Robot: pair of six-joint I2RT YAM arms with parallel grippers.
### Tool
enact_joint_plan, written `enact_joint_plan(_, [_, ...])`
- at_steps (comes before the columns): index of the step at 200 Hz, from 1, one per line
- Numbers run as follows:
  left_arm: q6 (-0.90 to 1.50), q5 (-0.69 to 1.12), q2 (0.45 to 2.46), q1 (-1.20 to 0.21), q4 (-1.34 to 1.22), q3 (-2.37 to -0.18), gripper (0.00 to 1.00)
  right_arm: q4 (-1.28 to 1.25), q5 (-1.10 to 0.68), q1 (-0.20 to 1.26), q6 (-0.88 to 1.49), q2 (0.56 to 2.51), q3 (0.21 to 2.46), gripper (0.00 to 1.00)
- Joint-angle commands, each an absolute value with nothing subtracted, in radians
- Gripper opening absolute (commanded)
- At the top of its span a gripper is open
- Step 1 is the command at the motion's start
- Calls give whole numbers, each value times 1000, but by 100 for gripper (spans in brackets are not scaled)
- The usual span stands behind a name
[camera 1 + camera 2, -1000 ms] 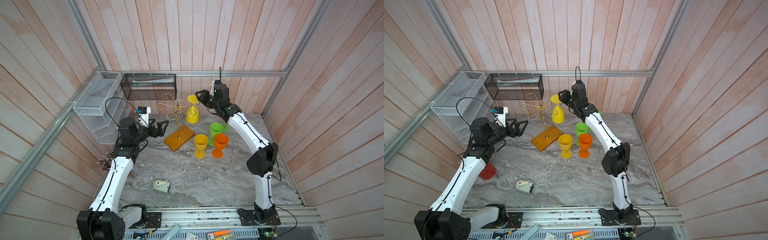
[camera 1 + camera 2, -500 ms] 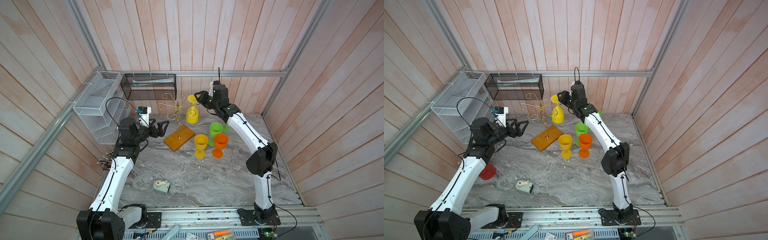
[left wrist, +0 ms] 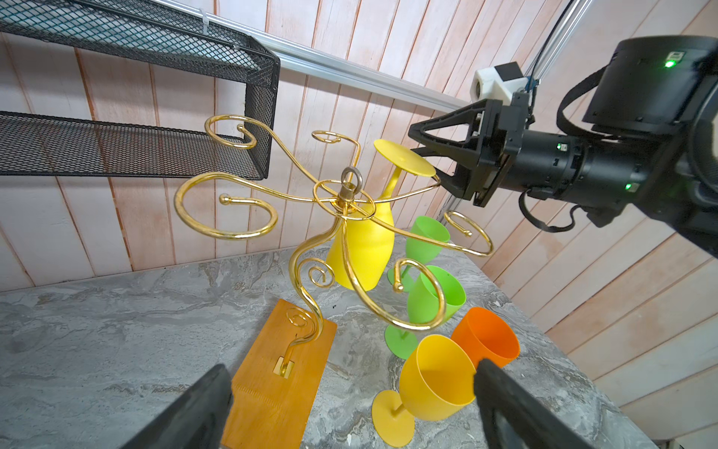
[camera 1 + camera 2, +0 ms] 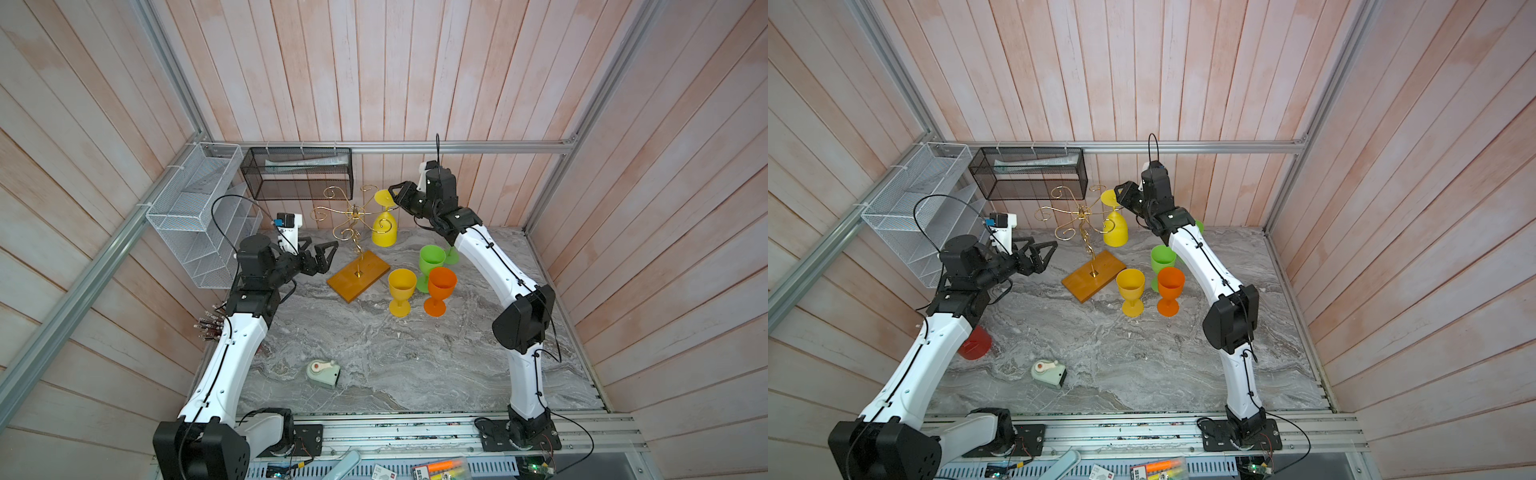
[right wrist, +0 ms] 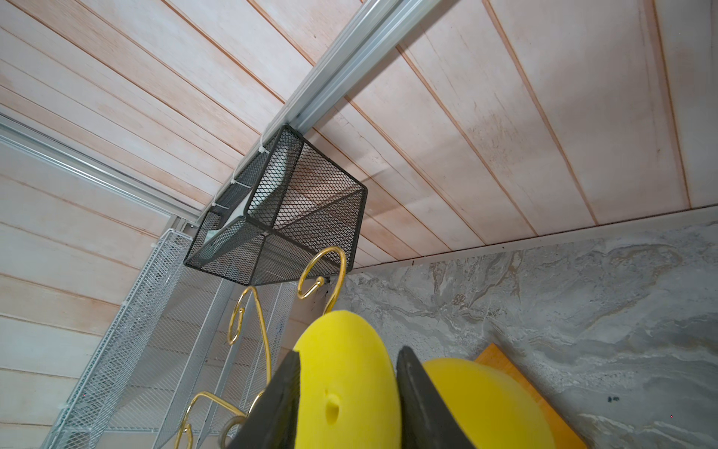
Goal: Take the wine glass off the wine glass rack
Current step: Pick up the wine glass from the wine glass rack.
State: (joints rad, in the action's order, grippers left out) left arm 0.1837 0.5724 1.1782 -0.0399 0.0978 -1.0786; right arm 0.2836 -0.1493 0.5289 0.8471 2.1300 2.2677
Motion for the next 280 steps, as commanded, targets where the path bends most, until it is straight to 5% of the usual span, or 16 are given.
enact_joint_plan(1, [183, 580, 1184, -43, 104, -1104, 99, 294, -131, 541, 811, 2121, 2319, 40])
enact_joint_plan(139, [187, 583, 1185, -43, 103, -1104, 99, 338, -163, 549, 811, 2129, 2328, 40])
enact_joint_plan(280, [190, 586, 1180, -43, 104, -1110, 99, 280, -225, 521, 922, 2089, 2239, 2])
